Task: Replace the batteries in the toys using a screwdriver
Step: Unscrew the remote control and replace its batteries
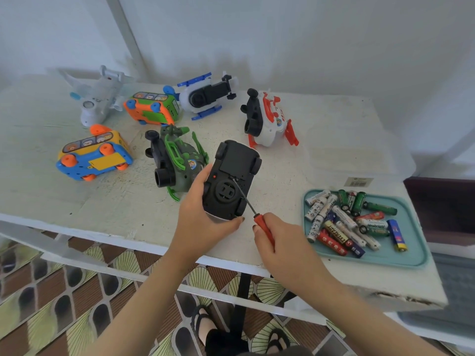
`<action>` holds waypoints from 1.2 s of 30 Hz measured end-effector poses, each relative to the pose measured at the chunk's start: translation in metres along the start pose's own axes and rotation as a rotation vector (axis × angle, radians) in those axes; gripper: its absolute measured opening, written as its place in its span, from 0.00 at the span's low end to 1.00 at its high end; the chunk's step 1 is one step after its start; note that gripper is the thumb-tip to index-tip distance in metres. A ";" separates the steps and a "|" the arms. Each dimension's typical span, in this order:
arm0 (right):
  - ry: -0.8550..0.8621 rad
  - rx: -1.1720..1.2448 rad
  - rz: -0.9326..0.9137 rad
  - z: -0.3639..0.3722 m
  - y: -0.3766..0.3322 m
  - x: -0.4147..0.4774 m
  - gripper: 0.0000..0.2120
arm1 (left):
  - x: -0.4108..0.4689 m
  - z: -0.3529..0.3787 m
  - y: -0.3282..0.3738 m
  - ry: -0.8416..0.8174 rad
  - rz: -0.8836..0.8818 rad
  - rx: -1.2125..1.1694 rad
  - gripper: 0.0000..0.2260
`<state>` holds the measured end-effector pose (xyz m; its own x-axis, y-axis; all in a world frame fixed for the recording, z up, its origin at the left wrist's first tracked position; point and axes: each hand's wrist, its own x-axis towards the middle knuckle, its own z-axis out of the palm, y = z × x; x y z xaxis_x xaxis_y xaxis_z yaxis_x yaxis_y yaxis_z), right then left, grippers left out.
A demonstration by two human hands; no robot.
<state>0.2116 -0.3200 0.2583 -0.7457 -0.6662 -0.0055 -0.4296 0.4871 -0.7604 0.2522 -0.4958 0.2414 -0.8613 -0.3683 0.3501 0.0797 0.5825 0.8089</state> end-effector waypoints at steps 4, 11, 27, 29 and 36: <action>-0.024 0.000 0.014 -0.003 0.000 0.001 0.14 | -0.002 0.002 -0.001 0.010 0.021 -0.004 0.41; -0.121 0.097 0.071 -0.037 -0.008 0.012 0.19 | -0.003 0.001 -0.003 -0.041 0.001 -0.025 0.43; -0.004 0.238 0.067 -0.006 0.000 0.009 0.16 | -0.004 0.001 -0.007 -0.008 -0.023 0.017 0.44; -0.002 0.254 0.064 -0.004 0.003 0.009 0.16 | -0.003 0.002 -0.004 -0.001 -0.020 0.002 0.43; 0.005 0.239 0.041 -0.004 0.006 0.008 0.16 | -0.004 0.001 -0.003 -0.001 -0.025 -0.006 0.43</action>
<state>0.2008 -0.3199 0.2567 -0.7629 -0.6454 -0.0364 -0.2669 0.3657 -0.8916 0.2545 -0.4953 0.2371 -0.8635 -0.3817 0.3295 0.0615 0.5688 0.8201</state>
